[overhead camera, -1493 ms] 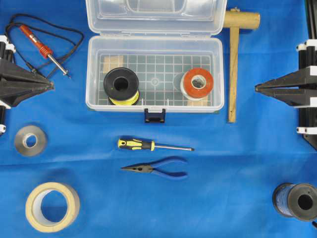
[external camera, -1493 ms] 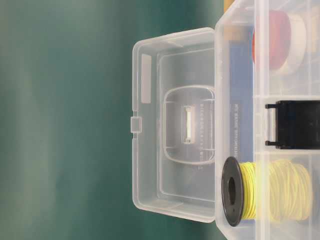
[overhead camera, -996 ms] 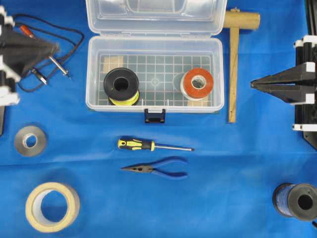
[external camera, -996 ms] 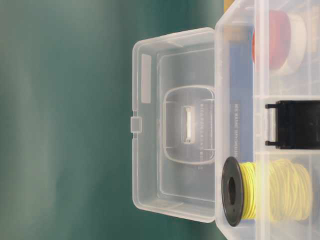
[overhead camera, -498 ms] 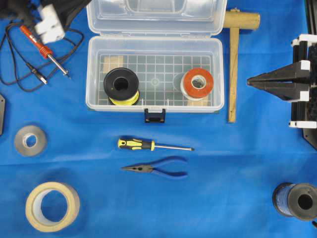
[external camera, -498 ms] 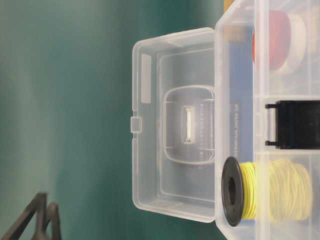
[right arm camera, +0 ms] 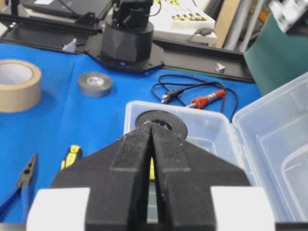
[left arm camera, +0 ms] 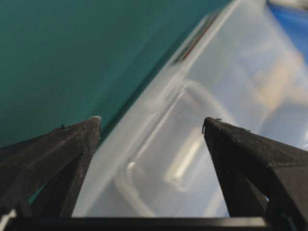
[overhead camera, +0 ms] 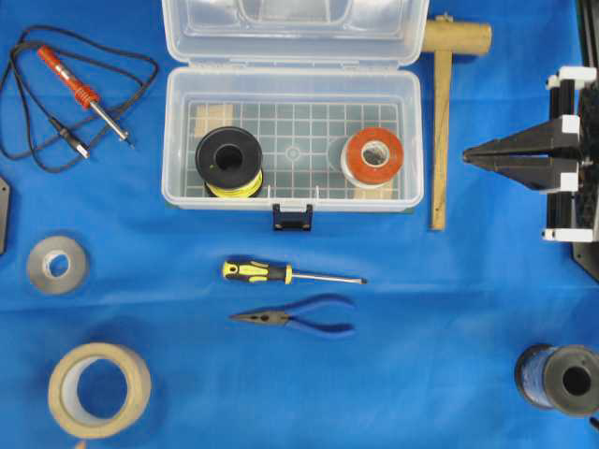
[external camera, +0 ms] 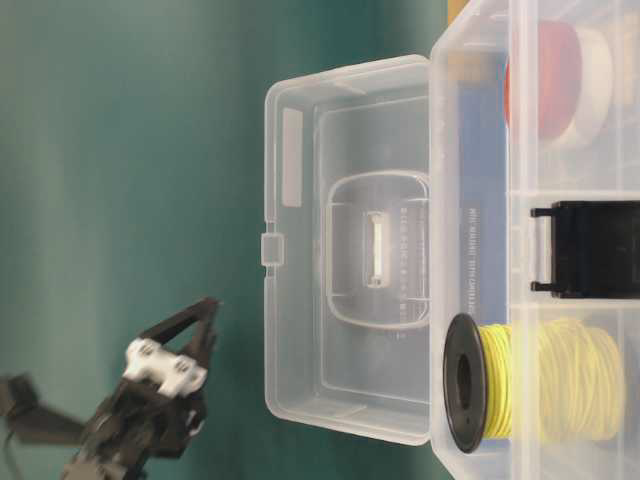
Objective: Close the tool box with the left arm.
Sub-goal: 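Push the left gripper against the back of the open lid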
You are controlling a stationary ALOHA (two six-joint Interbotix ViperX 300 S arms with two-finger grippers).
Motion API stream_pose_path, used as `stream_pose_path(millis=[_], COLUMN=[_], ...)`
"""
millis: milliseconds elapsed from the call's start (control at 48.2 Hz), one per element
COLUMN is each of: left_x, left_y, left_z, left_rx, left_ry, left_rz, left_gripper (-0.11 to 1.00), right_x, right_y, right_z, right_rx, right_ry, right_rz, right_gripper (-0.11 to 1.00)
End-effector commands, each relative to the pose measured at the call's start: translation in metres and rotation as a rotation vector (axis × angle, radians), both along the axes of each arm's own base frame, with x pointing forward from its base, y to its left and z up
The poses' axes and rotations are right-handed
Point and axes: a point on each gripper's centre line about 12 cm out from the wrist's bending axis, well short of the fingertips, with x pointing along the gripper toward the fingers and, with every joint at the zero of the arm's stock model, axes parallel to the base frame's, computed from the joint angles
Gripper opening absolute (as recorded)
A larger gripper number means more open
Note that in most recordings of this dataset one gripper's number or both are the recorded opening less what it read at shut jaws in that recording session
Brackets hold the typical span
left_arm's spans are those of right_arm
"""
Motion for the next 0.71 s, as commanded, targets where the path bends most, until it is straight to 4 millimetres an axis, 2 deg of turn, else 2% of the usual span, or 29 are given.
stream_pose_path(millis=[0, 166, 311, 519, 685], left_x=[0.007, 0.015, 0.018, 0.02, 0.028], left_y=[0.012, 0.03, 0.038, 0.034, 0.018], left_z=[0.008, -0.008, -0.015, -0.021, -0.022], left_rx=[0.006, -0.045, -0.074, -0.125, -0.139], left_ry=[0.027, 0.13, 0.212, 0.319, 0.349], left_rz=[0.004, 0.009, -0.001, -0.036, -0.078], left_gripper=[0.93, 0.93, 0.93, 0.92, 0.92], right_x=[0.002, 0.003, 0.004, 0.004, 0.003], right_y=[0.0, -0.001, -0.001, -0.001, -0.001], right_z=[0.002, 0.0, -0.002, -0.003, -0.005], right_rx=[0.001, 0.0, 0.001, -0.001, 0.001], right_ry=[-0.005, 0.005, 0.012, 0.015, 0.02], right_rz=[-0.002, -0.002, -0.002, -0.001, -0.002], right_gripper=[0.0, 0.0, 0.0, 0.0, 0.0])
